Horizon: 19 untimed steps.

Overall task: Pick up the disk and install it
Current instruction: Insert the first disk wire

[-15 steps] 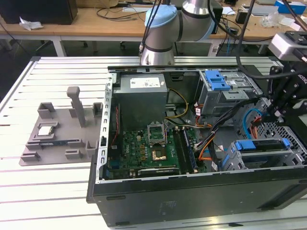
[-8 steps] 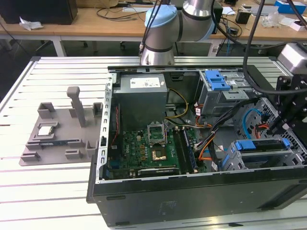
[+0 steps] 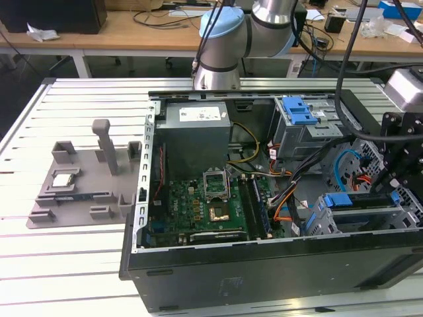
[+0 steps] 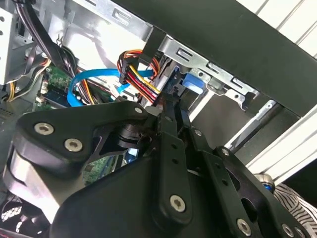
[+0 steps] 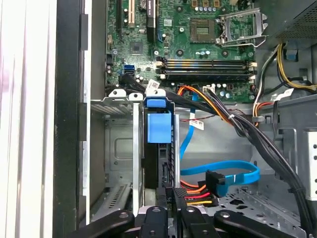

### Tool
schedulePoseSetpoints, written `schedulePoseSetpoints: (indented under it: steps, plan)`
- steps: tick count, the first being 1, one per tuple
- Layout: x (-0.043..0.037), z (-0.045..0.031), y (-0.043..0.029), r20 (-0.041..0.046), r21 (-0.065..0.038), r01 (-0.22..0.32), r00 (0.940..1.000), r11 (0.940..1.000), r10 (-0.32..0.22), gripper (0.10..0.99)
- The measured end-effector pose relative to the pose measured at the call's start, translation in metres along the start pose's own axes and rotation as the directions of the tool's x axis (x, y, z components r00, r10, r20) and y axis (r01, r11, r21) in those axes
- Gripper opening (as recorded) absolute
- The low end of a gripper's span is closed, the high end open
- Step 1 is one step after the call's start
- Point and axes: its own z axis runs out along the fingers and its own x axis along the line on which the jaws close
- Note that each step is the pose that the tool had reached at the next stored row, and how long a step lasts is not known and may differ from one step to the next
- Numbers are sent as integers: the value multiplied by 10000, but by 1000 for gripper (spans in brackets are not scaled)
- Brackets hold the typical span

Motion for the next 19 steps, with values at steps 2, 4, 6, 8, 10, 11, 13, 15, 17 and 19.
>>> schedulePoseSetpoints:
  steps: [2, 4, 6, 8, 10, 11, 13, 15, 17, 19]
  plan:
    - [0, 22, -1, 1, 0, 0, 10000, 10000, 0, 169]
    - [0, 44, -3, 2, 0, 0, 10000, 10000, 0, 169]
    - [0, 55, -4, 1, 0, 0, 10000, 10000, 0, 169]
    - [1, 63, -4, -1, 0, 0, 10000, 10000, 0, 169]
    - [1, 80, -5, 2, 0, 0, 10000, 10000, 0, 169]
    - [1, 88, -6, 2, 0, 0, 10000, 10000, 0, 169]
    - [1, 105, -7, -4, 0, 0, 10000, 10000, 0, 169]
    - [2, 110, -8, -9, 1, 0, 10000, 10000, 0, 169]
    - [1, 117, -8, 2, -1, 0, 10000, 10000, 0, 169]
    - [2, 116, -8, -4, 0, -1, 10000, 10000, 1, 247]
